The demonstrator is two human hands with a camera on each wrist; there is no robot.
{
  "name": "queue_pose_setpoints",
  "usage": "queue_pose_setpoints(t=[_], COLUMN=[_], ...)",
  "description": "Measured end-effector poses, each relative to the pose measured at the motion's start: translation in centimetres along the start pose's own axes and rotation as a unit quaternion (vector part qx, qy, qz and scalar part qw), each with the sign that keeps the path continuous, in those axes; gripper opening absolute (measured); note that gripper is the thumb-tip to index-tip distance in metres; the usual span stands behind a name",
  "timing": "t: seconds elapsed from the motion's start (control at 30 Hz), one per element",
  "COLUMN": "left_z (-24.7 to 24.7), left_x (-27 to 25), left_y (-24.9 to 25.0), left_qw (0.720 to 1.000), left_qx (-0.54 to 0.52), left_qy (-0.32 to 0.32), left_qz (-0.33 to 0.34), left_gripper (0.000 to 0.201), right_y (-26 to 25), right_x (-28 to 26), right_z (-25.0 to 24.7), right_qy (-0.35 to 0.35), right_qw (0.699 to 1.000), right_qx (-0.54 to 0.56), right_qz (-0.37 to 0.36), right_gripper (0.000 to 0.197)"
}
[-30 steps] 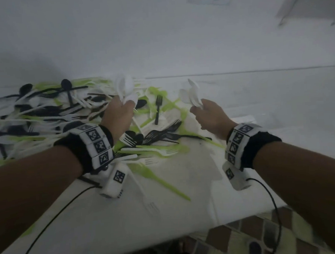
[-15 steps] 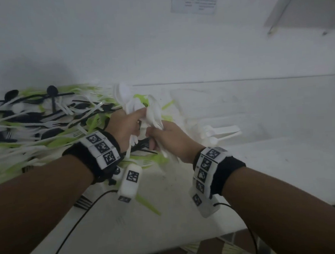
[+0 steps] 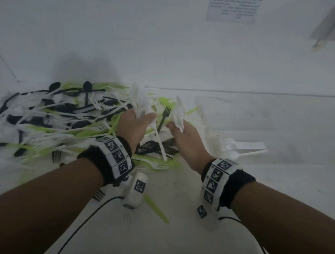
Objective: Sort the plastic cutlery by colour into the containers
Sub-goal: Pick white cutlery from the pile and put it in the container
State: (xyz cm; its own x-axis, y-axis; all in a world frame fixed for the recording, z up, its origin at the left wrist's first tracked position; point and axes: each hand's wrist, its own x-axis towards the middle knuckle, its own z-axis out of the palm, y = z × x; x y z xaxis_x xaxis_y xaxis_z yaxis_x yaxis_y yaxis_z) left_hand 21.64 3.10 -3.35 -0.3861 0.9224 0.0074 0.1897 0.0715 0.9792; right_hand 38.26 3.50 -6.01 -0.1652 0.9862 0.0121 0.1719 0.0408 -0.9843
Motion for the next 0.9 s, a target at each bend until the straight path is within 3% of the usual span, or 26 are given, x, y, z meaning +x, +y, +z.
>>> queue_pose_setpoints(t=[0.07,0.2,0.33,0.47,0.57,0.77,0.9], left_z=[0.1,0.3,0.0,0.2,0.3,-0.5,0.0], left_x=[-0.5,-1.3,-1.8,-1.8,-1.6,-1.1,-1.4], left_y=[0.1,0.6,0.9,0.9,0.7,0.1,0.7], left_qw=[1.0,0.993,0.991,0.982,0.974,0.988,0.99], left_qx=[-0.024,-0.098,-0.088,-0.07,-0.111,-0.059,-0.064], left_qy=[-0.01,-0.047,-0.079,-0.131,-0.103,-0.089,-0.087], left_qz=[-0.008,-0.049,-0.068,-0.119,-0.169,-0.115,-0.087], left_gripper=[0.018,0.021,0.015,0.029,0.027,0.025,0.019], right_y=[-0.1,0.1,-0.1,-0.1,0.2,-0.4,-0.9], right_x=[0.6,0.5,0.3,0.8,1.3,1.6,1.5], right_z=[0.1,0.7,0.6,0.6,0.2,-0.5,0.2], right_qy=[0.021,-0.013,-0.039,-0.016,0.024,0.053,0.016], right_qw=[1.0,1.0,0.995,0.997,0.996,0.987,0.983], right_qx=[0.009,0.018,0.093,0.073,0.078,0.134,0.173], right_qz=[-0.005,-0.019,0.011,0.024,0.042,0.073,0.061], right_gripper=[0.019,0.03,0.044,0.025,0.009,0.005,0.008])
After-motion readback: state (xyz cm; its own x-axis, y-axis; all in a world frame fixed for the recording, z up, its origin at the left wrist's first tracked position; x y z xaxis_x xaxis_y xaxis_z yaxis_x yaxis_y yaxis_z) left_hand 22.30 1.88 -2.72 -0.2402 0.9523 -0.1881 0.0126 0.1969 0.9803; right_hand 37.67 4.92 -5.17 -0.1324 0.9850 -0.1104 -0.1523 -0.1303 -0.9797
